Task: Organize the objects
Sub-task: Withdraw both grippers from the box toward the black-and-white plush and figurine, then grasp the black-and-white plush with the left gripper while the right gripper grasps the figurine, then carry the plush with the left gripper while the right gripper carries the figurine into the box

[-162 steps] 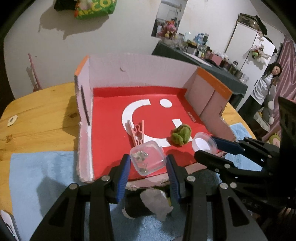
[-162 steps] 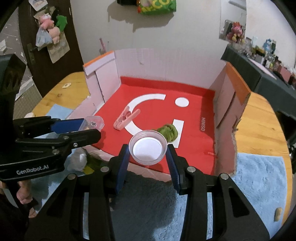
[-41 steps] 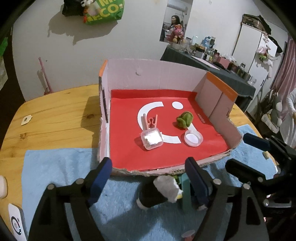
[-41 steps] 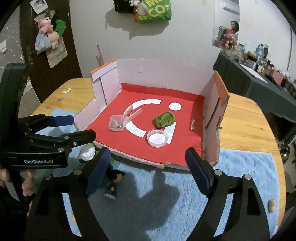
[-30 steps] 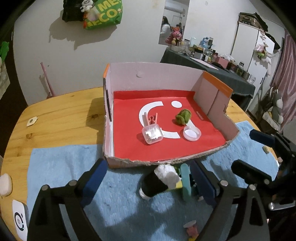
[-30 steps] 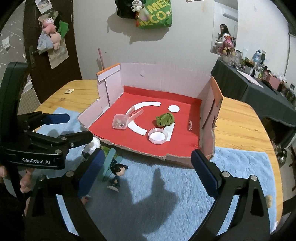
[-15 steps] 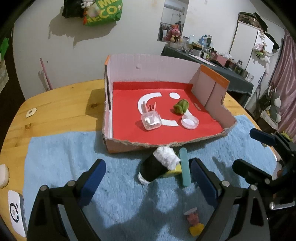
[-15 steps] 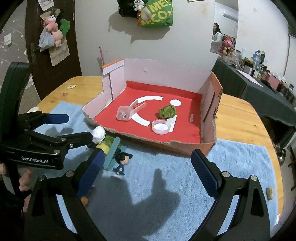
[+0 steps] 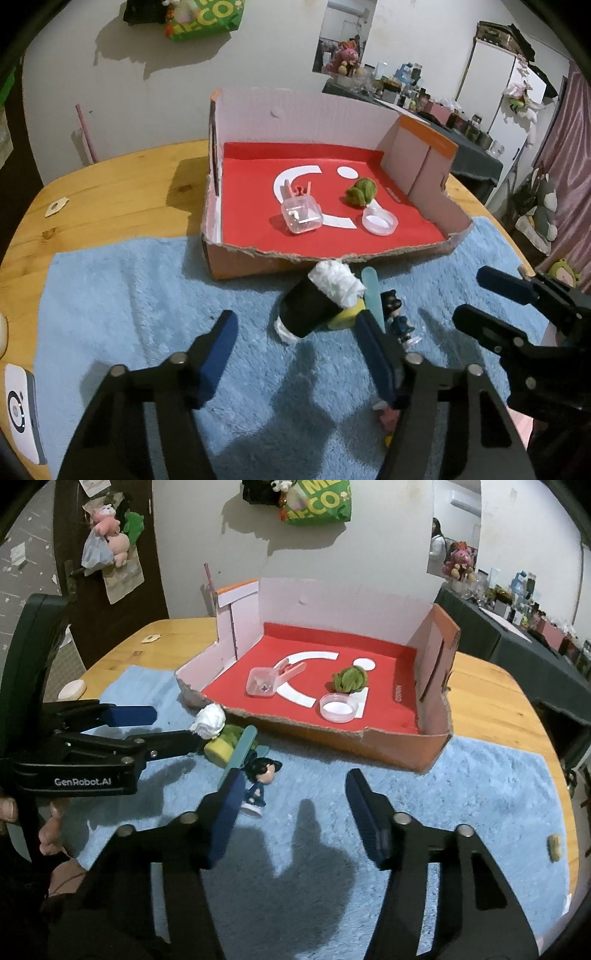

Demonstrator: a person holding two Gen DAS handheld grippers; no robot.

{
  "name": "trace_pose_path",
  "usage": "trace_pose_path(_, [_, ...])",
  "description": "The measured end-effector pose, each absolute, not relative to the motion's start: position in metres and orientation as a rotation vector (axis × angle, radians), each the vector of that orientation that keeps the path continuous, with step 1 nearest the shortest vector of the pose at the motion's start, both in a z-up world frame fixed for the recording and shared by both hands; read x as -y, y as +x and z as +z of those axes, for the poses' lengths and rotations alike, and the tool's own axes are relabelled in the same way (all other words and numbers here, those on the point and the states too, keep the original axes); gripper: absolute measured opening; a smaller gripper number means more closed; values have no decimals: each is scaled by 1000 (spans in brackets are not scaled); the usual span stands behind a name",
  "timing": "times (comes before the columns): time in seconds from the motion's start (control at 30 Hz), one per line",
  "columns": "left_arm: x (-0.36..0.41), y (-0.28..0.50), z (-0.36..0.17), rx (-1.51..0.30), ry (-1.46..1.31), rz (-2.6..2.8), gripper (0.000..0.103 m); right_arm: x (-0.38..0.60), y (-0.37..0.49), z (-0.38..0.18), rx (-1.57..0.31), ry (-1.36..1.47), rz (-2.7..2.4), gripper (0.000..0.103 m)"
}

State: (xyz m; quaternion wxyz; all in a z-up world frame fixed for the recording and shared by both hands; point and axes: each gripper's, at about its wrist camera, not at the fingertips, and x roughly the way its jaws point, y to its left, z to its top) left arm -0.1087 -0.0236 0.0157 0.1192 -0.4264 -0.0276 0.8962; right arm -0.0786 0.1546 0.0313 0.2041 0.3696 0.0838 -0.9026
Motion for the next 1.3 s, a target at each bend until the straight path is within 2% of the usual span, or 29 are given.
trace_pose_path(0.07, [22, -110, 14, 76, -1251, 2612, 58, -151, -79, 27, -231, 1043, -2502, 48])
trace_pose_path(0.23, [21, -113, 6, 59, -1279, 2595, 53, -142, -81, 12, -230, 1082, -2455, 46])
trace_pose_path(0.4, [22, -115, -1, 59, -1300, 2579, 52, -134, -80, 0, -231, 1112, -2413, 42])
trace_pose_path(0.47, [22, -116, -3, 60, -1305, 2574, 52, -132, -80, -4, -219, 1123, -2403, 34])
trace_pose_path(0.8, [21, -127, -8, 61, -1324, 2562, 52, -128, -87, -18, -199, 1161, -2377, 34])
trace_pose_path(0.87, [21, -128, -9, 62, -1327, 2560, 48, -128, -88, -18, -197, 1154, -2384, 32])
trace_pose_path(0.9, [20, -129, -10, 63, -1328, 2560, 48, -128, -88, -18, -195, 1153, -2385, 31])
trace_pose_path(0.97, [19, -131, -9, 69, -1324, 2561, 46, -129, -90, -18, -190, 1154, -2396, 21])
trace_pose_path(1.07, [19, -130, -8, 83, -1317, 2553, 39, -131, -91, -18, -169, 1158, -2392, 21])
trace_pose_path(1.3, [19, -125, -4, 91, -1293, 2568, 37, -134, -90, -8, -148, 1126, -2402, 21])
